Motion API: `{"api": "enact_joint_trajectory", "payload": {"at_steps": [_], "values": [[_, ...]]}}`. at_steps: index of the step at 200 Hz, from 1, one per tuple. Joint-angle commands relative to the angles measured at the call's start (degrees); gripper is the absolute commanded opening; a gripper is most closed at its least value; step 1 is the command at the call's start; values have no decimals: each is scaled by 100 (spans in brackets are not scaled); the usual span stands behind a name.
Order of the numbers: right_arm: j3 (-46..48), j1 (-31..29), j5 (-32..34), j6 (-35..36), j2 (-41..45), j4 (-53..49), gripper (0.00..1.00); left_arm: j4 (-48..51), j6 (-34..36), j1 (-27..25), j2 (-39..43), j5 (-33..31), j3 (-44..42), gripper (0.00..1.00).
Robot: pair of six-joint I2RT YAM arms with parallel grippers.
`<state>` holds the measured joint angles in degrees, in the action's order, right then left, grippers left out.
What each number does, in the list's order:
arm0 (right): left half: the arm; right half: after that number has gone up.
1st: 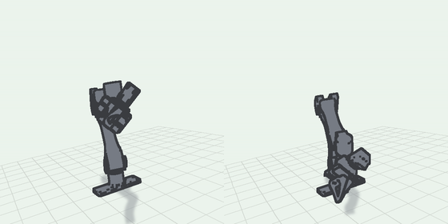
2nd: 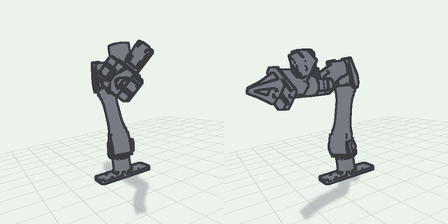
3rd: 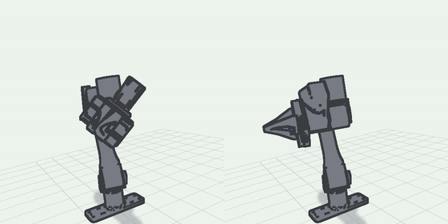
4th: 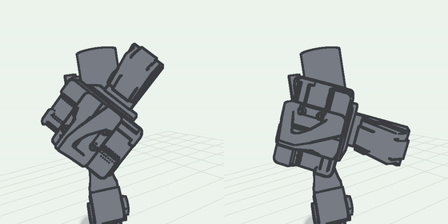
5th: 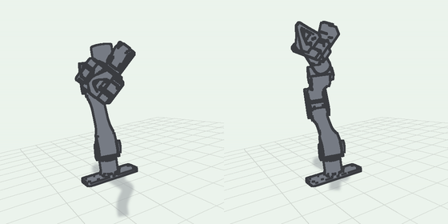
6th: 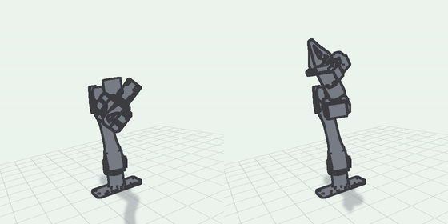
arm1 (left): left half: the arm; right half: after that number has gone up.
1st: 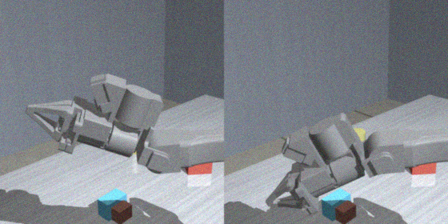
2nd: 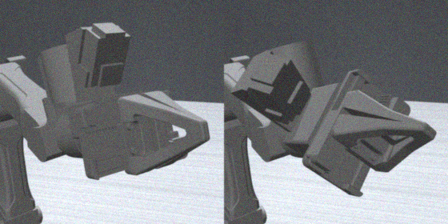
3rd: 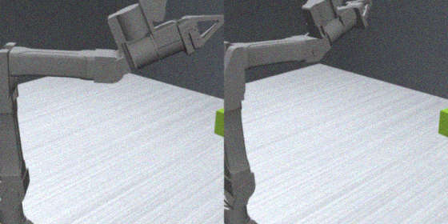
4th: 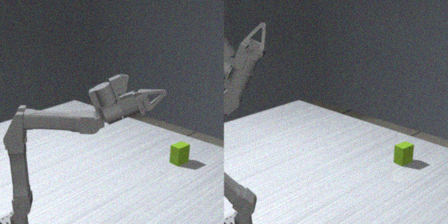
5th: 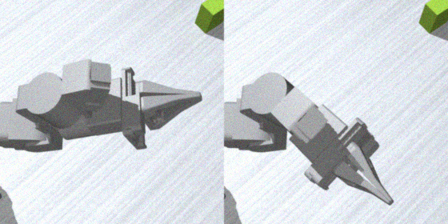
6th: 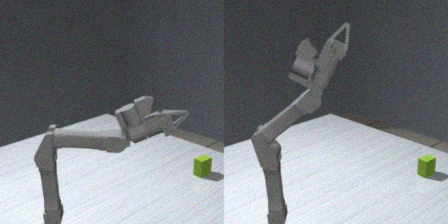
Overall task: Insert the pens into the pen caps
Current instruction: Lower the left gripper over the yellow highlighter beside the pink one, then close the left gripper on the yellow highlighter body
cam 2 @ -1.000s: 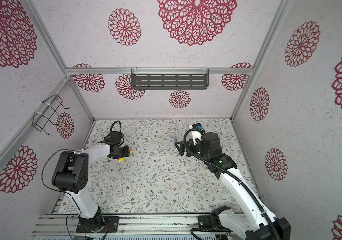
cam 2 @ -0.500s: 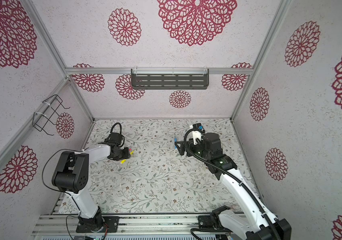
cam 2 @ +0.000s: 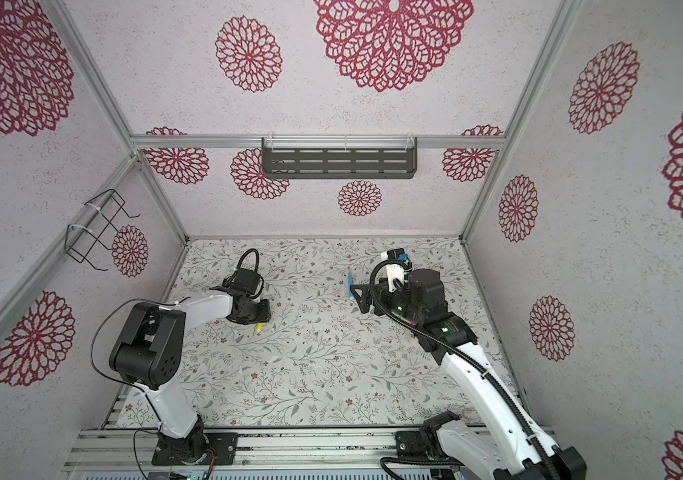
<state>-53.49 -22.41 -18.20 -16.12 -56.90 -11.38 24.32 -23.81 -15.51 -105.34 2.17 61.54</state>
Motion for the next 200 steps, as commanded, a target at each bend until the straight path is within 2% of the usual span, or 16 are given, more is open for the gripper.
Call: {"api": "enact_joint_trajectory", "payload": {"at_steps": [1,82,163,200], "values": [[27,26,45,49,172,162,99,360,-31,-31,28,-101,-151,43],[62,22,115,69,218,118,99,662,-62,-197,-2,-298,-160,38],[17,22,168,33,173,48,99,718,32,-217,-220,-203,-117,16],[-34,22,181,34,133,-11,99,748,77,-222,-152,-173,-90,9]]}}
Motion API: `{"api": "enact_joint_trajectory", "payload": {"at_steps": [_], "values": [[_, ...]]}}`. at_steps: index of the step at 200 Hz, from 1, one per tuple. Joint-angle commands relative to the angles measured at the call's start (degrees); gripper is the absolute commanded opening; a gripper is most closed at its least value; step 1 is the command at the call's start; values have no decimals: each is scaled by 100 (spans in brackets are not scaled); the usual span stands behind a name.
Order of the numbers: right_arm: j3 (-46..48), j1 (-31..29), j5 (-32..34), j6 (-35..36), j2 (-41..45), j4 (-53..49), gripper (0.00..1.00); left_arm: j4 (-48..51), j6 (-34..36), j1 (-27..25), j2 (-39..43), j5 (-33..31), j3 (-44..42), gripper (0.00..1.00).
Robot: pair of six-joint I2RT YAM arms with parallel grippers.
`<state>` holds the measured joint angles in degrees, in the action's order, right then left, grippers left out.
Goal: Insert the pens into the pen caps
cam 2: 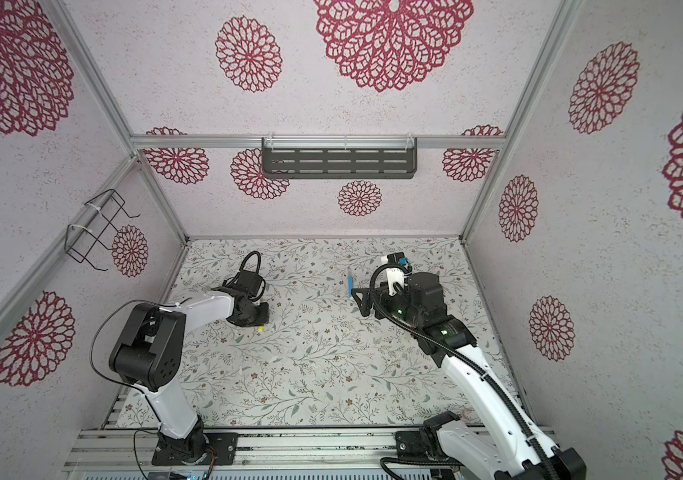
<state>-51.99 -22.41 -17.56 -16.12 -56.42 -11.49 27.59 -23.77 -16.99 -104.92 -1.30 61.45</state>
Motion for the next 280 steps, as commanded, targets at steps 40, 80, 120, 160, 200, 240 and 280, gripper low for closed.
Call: {"api": "enact_joint_trajectory", "payload": {"at_steps": [40,80,120,160,200,240,280], "values": [[-198,18,159,37,44,-81,99,366,138,-176,325,342,-144,8],[-121,25,-30,22,-68,-91,99,5,85,-259,1046,844,-476,8],[-3,17,-275,-136,-378,23,99,-656,-73,-274,1612,1440,-952,9],[130,-6,-965,-493,-949,320,96,-1604,-148,-529,2116,1729,-1512,10],[202,-363,-1346,-706,-1497,675,94,-2544,-464,-784,2433,1952,-1968,11],[111,-920,-1376,-867,-1980,1037,92,-3304,-776,-1079,2654,2024,-2268,11],[6,-1190,-1642,-1196,-2462,1617,85,-3665,-876,-1401,2814,1932,-2389,11]]}}
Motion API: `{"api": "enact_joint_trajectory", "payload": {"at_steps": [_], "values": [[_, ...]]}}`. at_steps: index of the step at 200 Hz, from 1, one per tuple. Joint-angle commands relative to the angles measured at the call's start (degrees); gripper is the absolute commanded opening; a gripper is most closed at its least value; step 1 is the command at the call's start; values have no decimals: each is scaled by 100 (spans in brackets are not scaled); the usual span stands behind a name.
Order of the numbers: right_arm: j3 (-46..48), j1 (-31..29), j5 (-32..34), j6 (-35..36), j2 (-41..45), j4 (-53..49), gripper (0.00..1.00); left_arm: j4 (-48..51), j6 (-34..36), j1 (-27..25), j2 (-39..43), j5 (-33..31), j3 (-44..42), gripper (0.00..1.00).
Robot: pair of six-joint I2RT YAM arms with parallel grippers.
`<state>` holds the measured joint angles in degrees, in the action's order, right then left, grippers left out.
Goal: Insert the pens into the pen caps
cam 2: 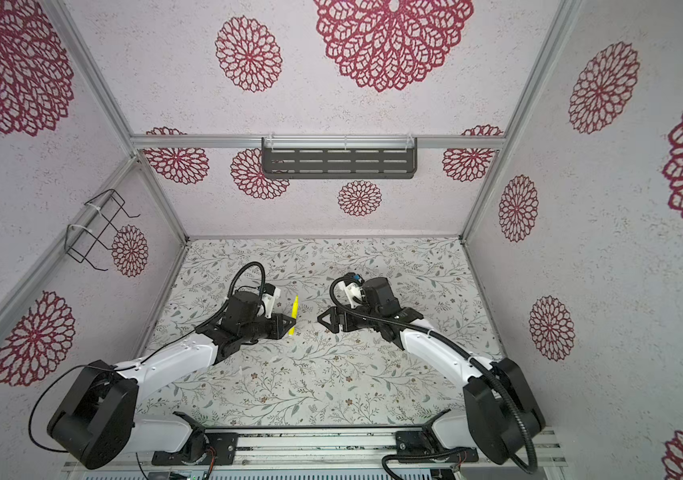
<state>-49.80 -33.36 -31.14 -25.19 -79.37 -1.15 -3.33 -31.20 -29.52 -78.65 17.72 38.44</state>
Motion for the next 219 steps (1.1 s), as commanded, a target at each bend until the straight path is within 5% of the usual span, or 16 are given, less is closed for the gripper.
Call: {"api": "enact_joint_trajectory", "payload": {"at_steps": [1,219], "values": [[-213,-98,-291,-296,-175,595,85,-576,-137,-154,190,30,-89,11],[-623,-205,-709,-978,-1124,1591,48,-1117,-316,-801,177,-98,-179,11]]}}
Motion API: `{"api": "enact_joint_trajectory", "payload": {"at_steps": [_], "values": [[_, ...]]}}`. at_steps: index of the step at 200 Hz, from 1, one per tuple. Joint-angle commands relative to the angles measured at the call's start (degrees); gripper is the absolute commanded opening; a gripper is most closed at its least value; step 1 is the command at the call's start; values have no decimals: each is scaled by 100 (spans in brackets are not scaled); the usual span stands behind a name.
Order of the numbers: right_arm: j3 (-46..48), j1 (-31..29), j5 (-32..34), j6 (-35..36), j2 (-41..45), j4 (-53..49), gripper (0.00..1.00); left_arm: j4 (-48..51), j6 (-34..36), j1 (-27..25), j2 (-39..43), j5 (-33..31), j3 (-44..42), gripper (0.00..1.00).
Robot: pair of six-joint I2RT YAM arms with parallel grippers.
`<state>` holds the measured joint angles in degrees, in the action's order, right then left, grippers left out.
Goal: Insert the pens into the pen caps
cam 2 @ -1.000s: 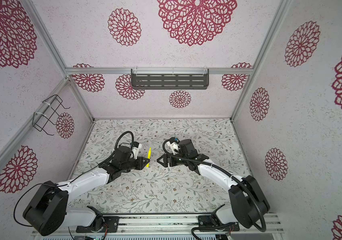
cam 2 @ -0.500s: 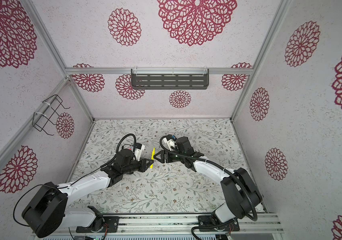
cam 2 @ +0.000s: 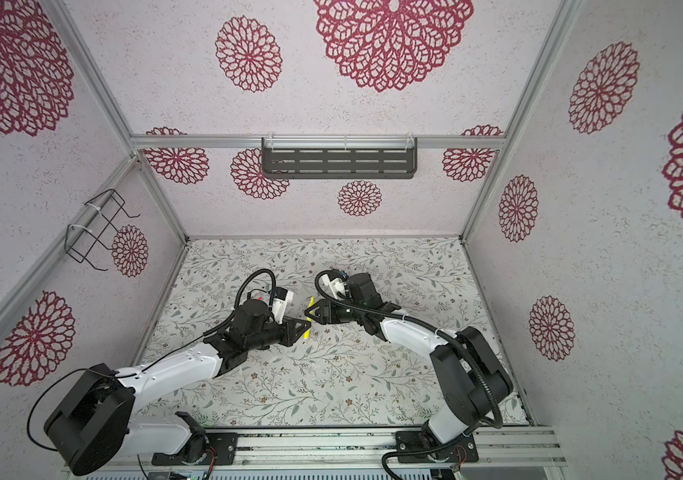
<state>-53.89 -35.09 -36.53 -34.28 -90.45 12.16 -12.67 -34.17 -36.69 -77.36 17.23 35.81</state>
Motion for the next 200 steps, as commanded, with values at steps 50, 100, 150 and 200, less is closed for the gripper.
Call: {"api": "enact_joint_trajectory", "payload": {"at_steps": [50,100,150,200], "values": [[-210,-58,-187,-94,-86,282,37,-201,-22,-152,-13,-56,145,11],[-192,-73,-179,-96,-73,264,23,-186,-22,-179,-68,-10,202,15],[-198,-70,-122,-68,-3,221,14,227,51,-207,-376,298,517,44],[-210,-64,-117,-44,98,204,13,281,60,-235,-503,360,602,42]]}}
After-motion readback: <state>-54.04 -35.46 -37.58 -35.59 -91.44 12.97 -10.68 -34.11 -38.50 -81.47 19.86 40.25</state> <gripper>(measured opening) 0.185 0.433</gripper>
